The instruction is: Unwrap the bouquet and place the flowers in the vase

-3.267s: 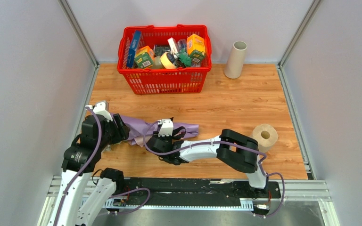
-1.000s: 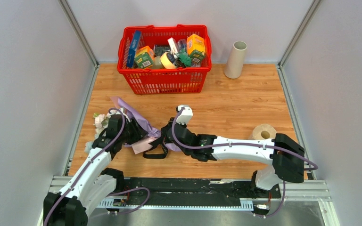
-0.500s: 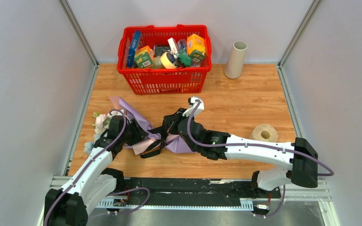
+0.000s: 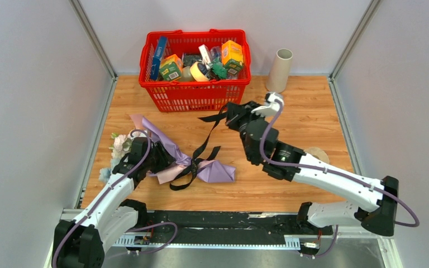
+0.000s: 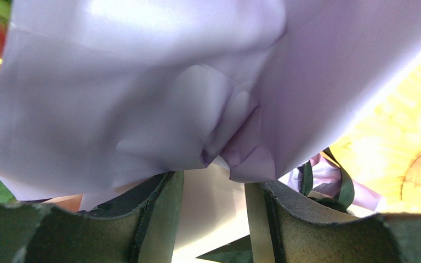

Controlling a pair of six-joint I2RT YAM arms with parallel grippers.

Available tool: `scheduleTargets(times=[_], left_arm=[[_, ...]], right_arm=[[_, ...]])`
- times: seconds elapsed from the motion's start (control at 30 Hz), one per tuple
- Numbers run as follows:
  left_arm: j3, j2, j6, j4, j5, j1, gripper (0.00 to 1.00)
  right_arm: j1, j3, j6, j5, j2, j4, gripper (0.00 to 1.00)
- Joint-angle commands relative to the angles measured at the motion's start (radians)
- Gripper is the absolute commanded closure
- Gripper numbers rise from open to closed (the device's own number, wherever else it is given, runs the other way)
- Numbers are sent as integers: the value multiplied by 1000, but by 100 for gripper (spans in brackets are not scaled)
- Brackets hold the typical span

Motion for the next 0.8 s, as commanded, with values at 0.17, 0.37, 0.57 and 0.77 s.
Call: scheduleTargets(times=[0.17, 0.37, 0.57, 0.77], left_arm=[[15, 38, 22, -24, -53, 1, 46], [83, 80, 32, -37, -39, 1, 46], [190, 61, 61, -105, -13, 1, 46], [336, 20, 136, -222, 38, 1, 44]], right_arm=[[-217, 93, -179, 44, -70, 33, 100], [-381, 87, -174, -24, -65, -21, 100], [-401, -2, -171, -256, -151, -156, 52], [-392, -103, -111, -612, -217, -314, 34]])
